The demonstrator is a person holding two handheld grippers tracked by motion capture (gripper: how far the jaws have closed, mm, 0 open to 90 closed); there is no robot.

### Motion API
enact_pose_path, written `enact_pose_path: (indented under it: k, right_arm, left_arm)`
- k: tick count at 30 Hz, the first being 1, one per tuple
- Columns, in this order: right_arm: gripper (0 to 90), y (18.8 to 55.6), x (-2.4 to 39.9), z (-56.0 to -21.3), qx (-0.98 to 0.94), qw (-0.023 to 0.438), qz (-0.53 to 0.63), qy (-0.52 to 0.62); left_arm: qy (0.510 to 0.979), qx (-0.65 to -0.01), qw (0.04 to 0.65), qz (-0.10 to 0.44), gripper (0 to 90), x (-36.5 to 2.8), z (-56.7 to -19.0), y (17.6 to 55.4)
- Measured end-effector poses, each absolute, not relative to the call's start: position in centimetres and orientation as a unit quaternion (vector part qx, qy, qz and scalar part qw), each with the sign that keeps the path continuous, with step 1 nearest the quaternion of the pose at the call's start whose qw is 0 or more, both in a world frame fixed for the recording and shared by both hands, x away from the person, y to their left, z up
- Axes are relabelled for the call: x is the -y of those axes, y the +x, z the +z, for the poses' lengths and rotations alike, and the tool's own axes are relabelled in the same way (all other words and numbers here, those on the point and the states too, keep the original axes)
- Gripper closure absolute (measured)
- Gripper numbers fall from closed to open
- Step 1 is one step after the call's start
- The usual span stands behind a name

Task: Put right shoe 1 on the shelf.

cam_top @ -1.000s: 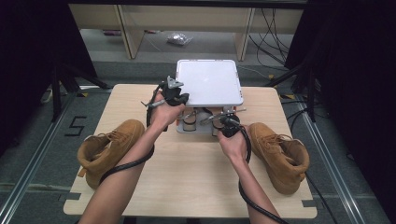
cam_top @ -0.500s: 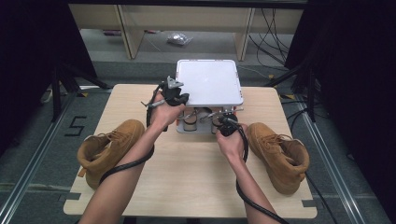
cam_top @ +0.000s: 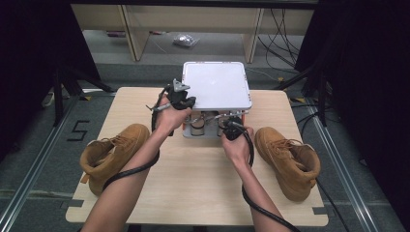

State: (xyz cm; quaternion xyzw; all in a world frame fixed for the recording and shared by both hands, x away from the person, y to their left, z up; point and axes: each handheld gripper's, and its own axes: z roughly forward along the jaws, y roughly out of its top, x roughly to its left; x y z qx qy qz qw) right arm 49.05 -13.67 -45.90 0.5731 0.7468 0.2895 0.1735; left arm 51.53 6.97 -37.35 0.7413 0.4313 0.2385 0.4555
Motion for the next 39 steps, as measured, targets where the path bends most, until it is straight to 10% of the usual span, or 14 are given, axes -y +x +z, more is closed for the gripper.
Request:
enact_pose_path:
  k: [39]
  right_arm:
    - [87.9, 50.1, 13.4, -47.0, -0.751, 0.197, 0.291, 0.560]
  left_arm:
    - [0.739, -0.433, 0.458, 0.238, 89.5, -6.9, -37.4, 51.5]
